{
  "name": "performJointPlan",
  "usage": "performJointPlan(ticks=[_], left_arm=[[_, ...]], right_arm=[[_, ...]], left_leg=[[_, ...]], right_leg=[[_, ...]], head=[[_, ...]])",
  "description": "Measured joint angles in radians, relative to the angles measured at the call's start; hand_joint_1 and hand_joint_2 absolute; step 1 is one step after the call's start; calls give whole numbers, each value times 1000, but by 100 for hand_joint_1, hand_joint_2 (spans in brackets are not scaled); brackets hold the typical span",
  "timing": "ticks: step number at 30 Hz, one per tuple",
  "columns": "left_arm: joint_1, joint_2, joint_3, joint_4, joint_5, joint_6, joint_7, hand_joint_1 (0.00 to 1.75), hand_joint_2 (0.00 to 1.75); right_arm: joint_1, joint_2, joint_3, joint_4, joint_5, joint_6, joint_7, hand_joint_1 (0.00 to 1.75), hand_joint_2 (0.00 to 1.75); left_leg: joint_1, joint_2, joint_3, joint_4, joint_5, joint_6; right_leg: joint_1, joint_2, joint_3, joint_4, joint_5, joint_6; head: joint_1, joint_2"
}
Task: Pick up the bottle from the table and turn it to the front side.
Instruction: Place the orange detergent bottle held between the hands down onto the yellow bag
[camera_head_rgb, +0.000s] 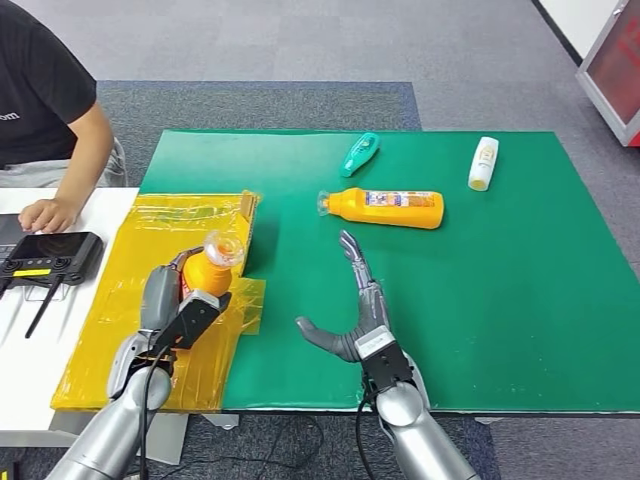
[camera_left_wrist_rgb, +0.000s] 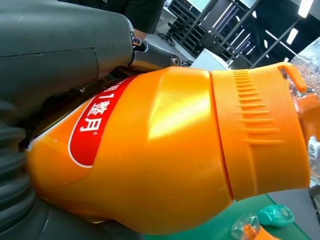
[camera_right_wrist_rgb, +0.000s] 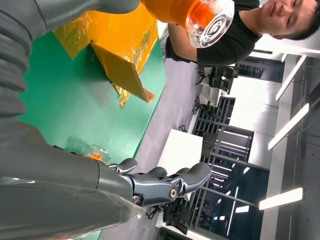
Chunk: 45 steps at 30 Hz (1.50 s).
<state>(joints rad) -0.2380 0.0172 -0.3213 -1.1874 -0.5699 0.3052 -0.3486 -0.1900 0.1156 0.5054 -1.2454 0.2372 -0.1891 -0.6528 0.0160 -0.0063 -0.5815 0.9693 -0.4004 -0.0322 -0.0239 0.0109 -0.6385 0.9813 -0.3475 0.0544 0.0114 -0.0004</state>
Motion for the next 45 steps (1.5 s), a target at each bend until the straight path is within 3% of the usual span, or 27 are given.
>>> performJointPlan(ticks=[27,45], left_arm=[[-6,49,-26,-7,-38,-21,13,175,175],[13,89,10,-87,-49,-33,33,175,175]], right_arm=[[-3,0,9,1,0,2,0,0,175],[1,0,9,1,1,3,-1,0,175]], left_leg=[[0,-1,2,-1,-1,-3],[1,1,-2,-1,0,-5]], right_leg=[[1,0,0,0,2,0],[2,2,-7,1,3,-2]], head=[[0,0],[0,0]])
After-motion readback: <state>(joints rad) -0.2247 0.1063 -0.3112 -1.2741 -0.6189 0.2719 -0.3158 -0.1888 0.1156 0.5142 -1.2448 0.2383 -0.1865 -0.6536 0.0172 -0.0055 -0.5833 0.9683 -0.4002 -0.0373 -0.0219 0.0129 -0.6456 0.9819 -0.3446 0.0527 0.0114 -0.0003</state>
